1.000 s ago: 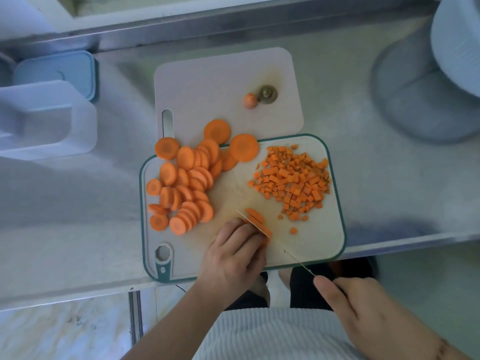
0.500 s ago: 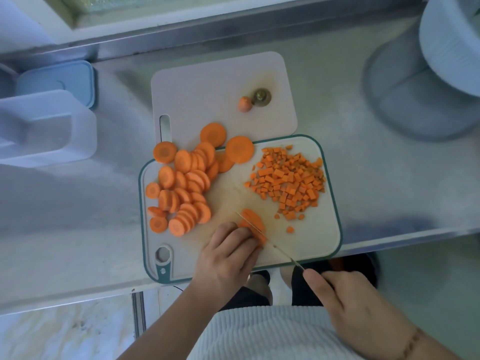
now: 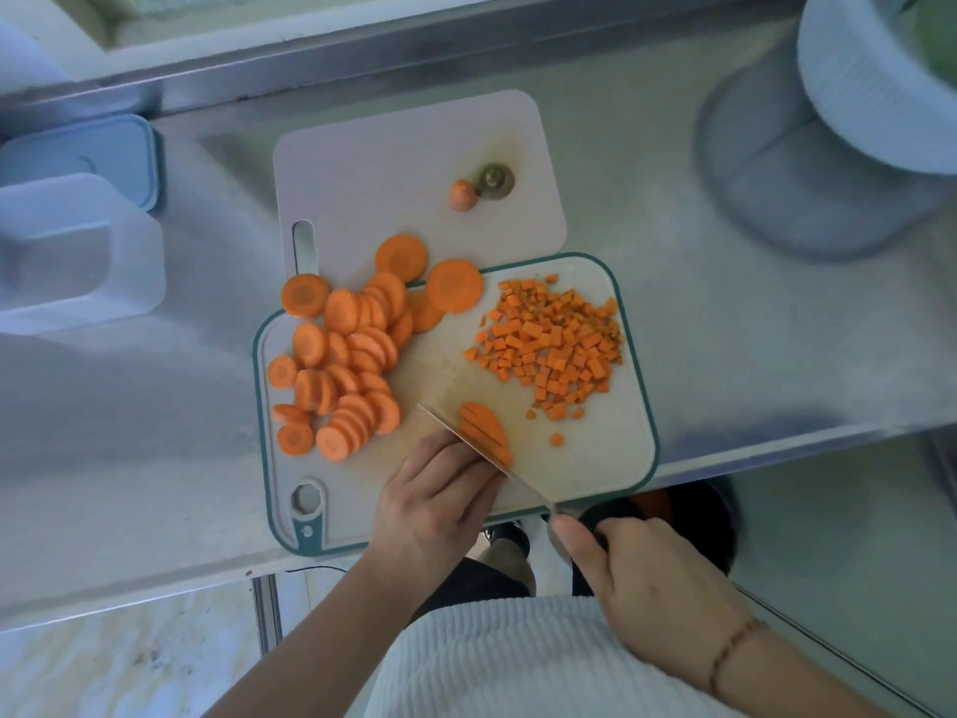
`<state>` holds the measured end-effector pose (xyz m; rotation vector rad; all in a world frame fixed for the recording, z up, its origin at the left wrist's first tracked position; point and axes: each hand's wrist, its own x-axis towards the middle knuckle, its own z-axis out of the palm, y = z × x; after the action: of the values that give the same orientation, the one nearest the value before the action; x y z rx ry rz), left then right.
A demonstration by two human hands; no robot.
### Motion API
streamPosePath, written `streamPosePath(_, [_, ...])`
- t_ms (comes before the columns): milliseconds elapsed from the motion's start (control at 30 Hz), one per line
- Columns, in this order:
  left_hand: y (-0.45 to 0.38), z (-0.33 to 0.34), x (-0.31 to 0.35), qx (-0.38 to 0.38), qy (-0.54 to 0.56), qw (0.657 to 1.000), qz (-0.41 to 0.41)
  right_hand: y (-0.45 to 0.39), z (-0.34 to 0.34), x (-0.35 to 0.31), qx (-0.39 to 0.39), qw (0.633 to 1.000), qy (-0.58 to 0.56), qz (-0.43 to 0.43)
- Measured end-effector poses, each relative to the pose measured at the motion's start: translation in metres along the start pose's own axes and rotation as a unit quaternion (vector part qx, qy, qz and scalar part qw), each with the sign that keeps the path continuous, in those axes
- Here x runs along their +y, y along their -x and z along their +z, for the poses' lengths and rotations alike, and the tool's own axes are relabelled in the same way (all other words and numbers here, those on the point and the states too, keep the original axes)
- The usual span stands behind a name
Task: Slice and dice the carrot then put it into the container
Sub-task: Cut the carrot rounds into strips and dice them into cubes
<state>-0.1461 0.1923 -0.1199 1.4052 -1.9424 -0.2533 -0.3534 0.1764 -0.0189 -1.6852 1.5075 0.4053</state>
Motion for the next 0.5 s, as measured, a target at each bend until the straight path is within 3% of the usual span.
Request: streamPosePath(500, [-0.015,-0.002,0.002,-0.023,0.002,1.000,-0.014,-0.007,0.008,0.005,0.049,0.991,-0.118,-0.034])
